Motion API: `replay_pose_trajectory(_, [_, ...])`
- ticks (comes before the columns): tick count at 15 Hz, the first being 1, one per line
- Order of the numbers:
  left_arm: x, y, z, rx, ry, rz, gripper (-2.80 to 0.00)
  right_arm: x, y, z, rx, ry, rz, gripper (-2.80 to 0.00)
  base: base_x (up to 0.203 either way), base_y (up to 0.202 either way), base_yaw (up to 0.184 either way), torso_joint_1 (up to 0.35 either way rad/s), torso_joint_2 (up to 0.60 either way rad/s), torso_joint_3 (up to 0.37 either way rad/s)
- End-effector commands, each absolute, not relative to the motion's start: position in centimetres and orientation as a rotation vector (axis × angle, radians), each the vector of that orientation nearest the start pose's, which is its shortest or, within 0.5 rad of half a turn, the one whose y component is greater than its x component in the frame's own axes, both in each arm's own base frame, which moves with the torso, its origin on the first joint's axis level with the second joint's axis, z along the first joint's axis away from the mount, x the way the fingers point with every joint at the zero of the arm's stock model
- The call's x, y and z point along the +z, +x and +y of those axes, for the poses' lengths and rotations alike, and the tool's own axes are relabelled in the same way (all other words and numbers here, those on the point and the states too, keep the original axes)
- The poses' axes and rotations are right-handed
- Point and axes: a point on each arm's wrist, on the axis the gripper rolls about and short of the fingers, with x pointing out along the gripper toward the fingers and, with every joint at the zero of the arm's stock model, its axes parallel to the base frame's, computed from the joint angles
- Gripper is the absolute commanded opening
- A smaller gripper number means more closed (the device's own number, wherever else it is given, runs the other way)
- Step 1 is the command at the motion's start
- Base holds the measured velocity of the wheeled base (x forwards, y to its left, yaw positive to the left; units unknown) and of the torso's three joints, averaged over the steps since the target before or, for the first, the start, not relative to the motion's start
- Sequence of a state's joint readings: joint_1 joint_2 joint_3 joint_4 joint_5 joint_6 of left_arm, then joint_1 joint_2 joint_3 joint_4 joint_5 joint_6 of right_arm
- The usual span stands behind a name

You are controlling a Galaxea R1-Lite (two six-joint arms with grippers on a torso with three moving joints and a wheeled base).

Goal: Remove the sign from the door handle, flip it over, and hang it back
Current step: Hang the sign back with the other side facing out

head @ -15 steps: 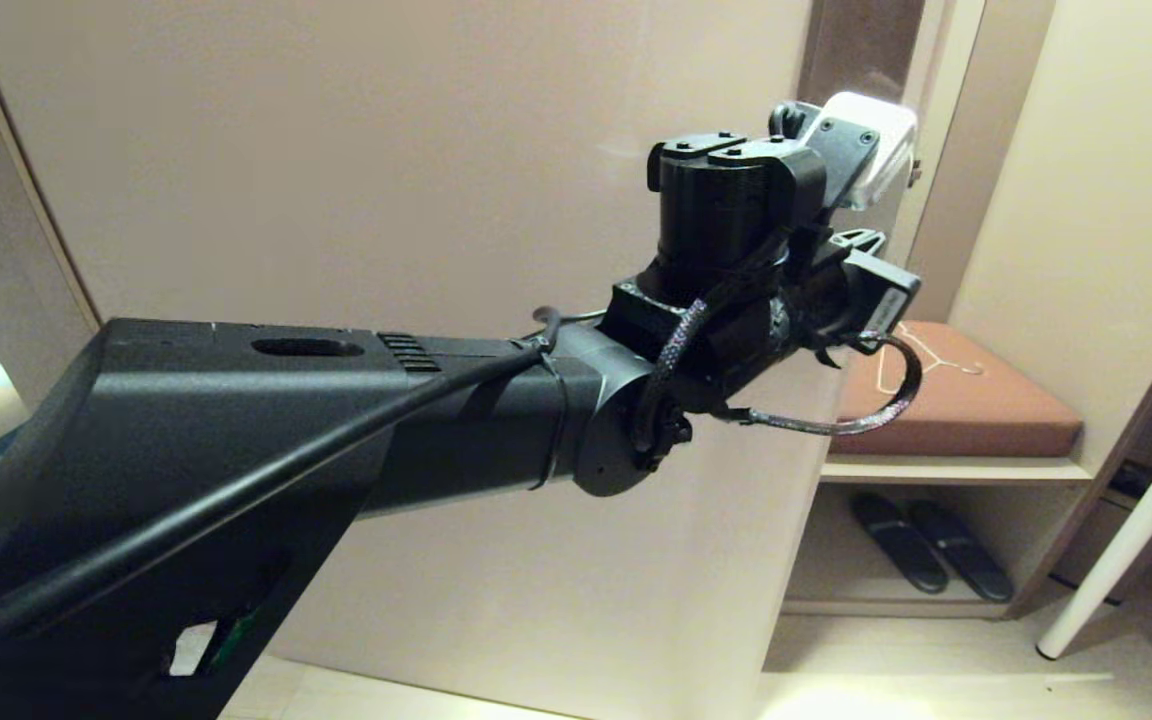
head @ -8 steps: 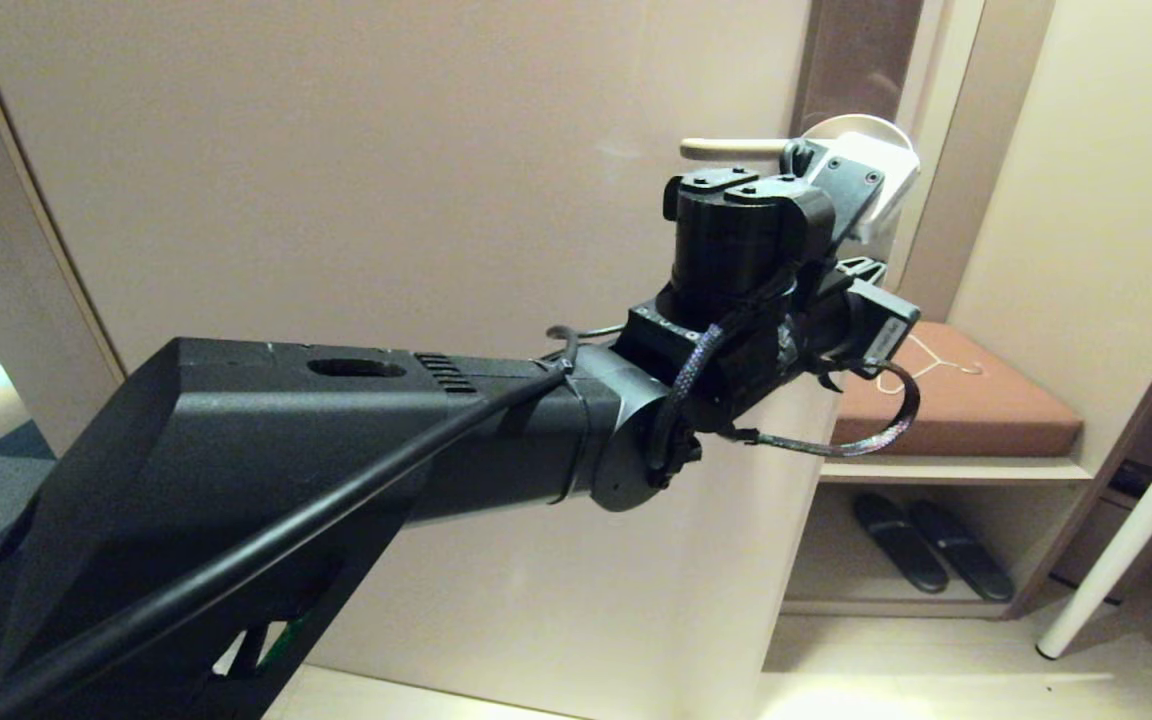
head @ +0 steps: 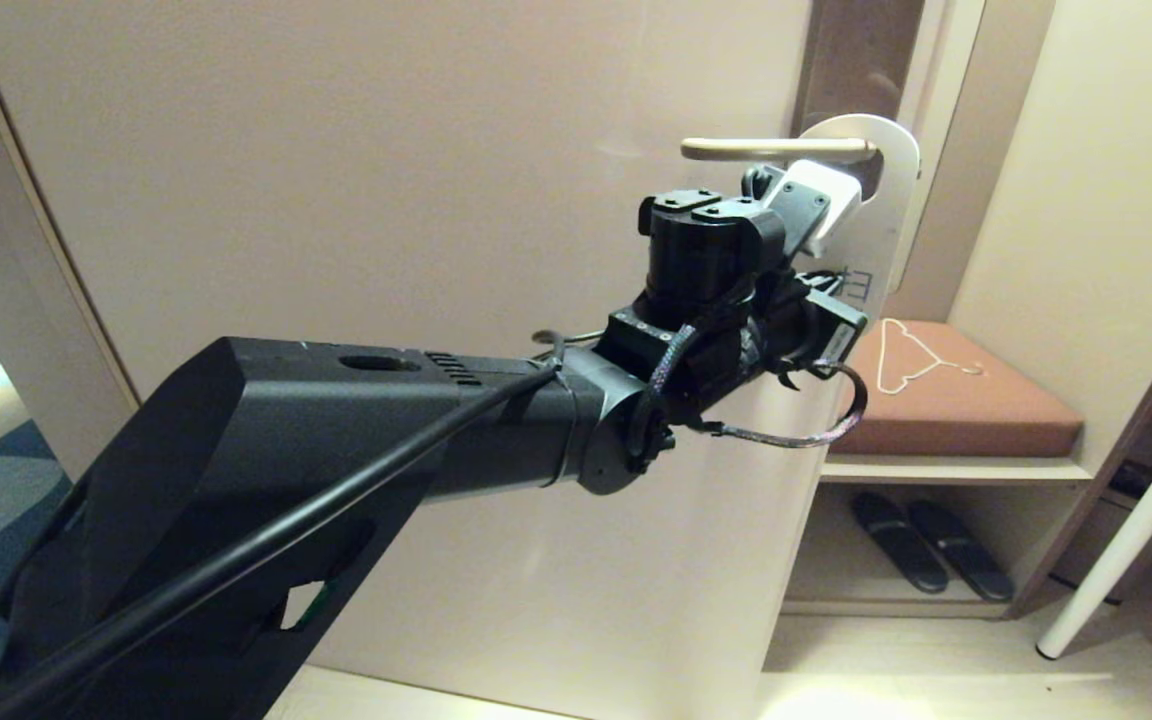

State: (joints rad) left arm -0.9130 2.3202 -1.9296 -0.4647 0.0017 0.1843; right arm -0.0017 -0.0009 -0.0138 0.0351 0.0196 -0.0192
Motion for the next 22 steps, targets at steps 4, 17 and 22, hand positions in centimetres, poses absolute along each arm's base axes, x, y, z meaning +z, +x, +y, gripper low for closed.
replay_pose_trajectory(4, [21.5,30.9,-39.8,-0.907,0.150,-0.127,-2.80,7.6,-2.4,0.0,0.019,-0.020,0.021,-2.80,0.000,0.000,0.000,0.000,0.00,0.000])
replay_pose_trajectory(17, [23.7,30.8,-38.7,-0.916,0.134,-0.172,-2.80,7.6,-2.4,0.0,0.019,-0.020,0.021,-2.80,0.000,0.000,0.000,0.000,0.00,0.000])
replay_pose_trajectory(22, [26.3,29.8,-37.8,-0.914,0.112,-0.221,-2.80,7.6,-2.4,0.0,0.019,-0.020,0.021,-2.80,0.000,0.000,0.000,0.000,0.00,0.000])
